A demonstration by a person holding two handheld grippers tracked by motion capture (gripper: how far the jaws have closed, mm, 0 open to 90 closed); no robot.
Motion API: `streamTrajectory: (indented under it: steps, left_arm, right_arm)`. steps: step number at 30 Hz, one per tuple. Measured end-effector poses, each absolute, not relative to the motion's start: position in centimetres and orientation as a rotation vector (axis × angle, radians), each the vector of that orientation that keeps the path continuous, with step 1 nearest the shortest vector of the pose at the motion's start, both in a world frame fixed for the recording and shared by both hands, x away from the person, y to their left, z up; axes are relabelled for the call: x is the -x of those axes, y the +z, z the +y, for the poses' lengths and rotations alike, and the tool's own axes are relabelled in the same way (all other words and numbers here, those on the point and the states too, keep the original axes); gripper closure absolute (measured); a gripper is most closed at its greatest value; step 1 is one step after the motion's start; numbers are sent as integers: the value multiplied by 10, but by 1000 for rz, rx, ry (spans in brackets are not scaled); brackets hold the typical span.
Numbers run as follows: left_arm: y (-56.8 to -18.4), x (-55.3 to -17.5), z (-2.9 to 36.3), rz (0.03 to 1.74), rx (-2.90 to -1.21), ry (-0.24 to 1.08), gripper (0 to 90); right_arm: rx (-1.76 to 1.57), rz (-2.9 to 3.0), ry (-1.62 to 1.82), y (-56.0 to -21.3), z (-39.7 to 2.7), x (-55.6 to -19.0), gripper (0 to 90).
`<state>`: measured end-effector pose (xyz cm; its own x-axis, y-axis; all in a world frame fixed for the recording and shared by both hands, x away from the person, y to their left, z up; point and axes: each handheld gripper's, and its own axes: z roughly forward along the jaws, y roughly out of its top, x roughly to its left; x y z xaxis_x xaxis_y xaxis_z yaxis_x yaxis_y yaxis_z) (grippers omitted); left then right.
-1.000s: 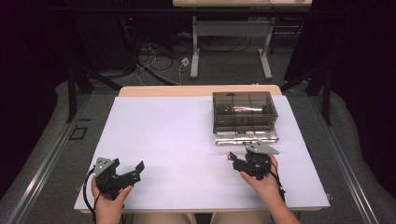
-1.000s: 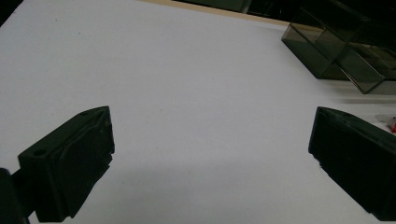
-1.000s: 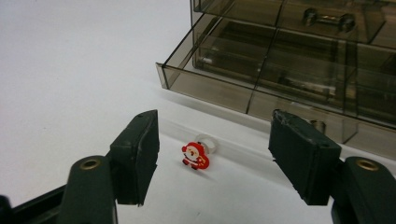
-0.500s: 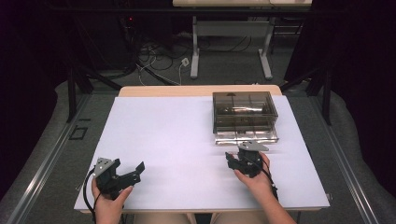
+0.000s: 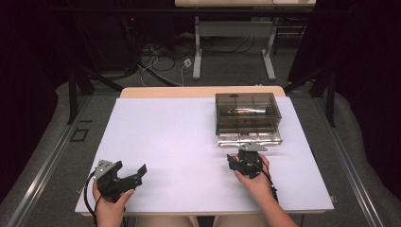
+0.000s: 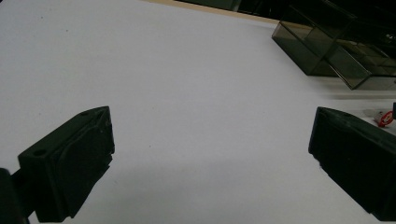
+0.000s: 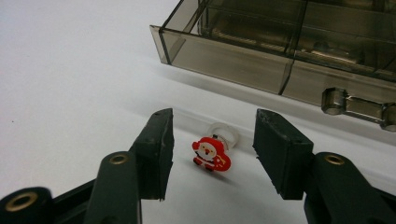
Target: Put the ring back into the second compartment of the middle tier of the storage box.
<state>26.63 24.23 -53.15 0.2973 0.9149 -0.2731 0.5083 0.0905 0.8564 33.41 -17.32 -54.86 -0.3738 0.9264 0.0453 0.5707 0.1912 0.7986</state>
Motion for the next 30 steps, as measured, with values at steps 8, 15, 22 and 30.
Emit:
streamTrajectory:
  steps: [8, 15, 22, 30]
  left_arm:
    - [-532, -266, 242, 1354, -1578, 525, 4]
    - [-532, -266, 242, 1356, -1583, 527, 4]
    - [-532, -266, 242, 1355, -1582, 525, 4]
    - [-532, -267, 242, 1354, -1586, 522, 5]
  right_arm:
    - [-1413, 2030, 1041, -553, -172, -337, 499]
    - [-1434, 2033, 1034, -558, -171, -340, 518]
    - [-1448, 2039, 1023, -562, -171, -341, 540]
    - [-1450, 2041, 1007, -566, -171, -342, 566]
